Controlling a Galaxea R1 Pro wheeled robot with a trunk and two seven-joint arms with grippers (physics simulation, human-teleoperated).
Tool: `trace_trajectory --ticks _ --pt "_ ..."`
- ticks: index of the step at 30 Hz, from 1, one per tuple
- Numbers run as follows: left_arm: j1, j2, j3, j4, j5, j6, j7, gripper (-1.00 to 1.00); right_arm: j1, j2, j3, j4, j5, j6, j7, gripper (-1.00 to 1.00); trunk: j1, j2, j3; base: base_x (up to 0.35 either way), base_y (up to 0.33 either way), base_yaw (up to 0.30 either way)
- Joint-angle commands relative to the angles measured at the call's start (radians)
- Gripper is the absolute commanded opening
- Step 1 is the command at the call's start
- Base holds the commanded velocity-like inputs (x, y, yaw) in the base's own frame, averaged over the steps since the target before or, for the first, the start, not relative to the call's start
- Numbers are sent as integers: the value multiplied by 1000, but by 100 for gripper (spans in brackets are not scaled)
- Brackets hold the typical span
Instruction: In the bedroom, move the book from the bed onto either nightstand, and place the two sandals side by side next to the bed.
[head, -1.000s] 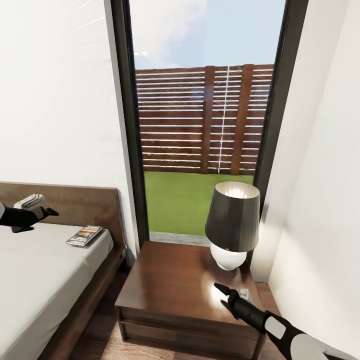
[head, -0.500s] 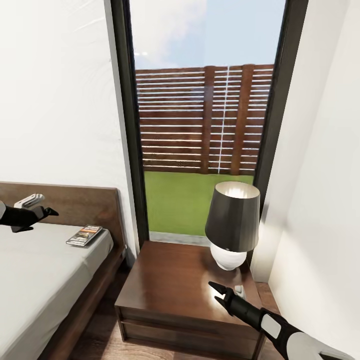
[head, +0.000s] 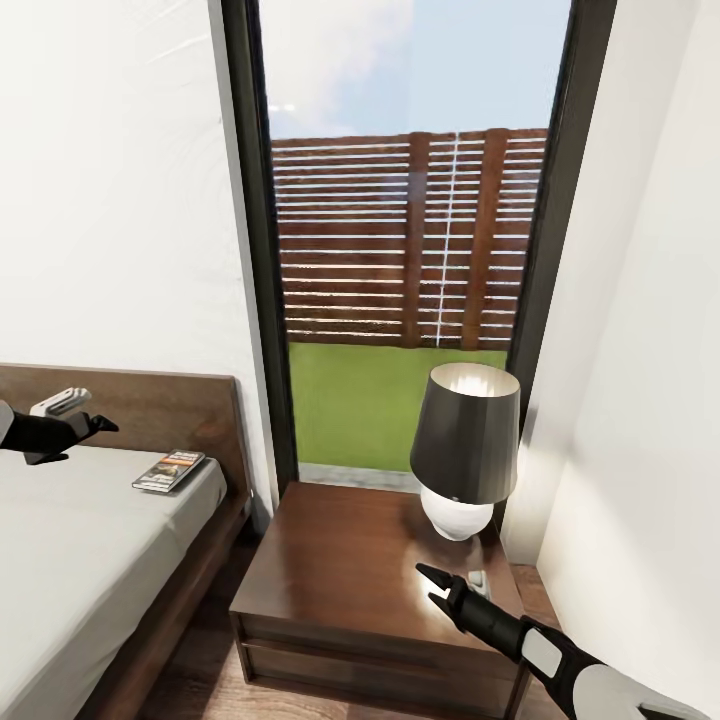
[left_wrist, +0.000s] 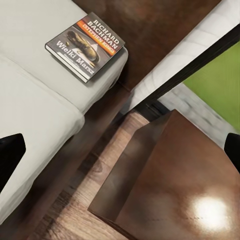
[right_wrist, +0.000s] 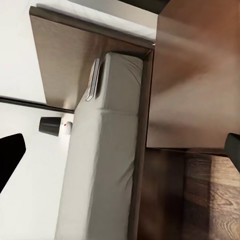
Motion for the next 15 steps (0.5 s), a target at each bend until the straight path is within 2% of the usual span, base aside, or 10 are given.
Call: trace_trajectory --ticks 1,15 --pt "-1 -1 5 0 -10 4 -9 100 -1 0 -8 0 3 9 2 100 0 0 -1 0 0 0" --pt "-1 -4 4 4 -10 4 -9 100 -1 -1 -12 6 -1 9 2 100 0 0 -1 0 0 9"
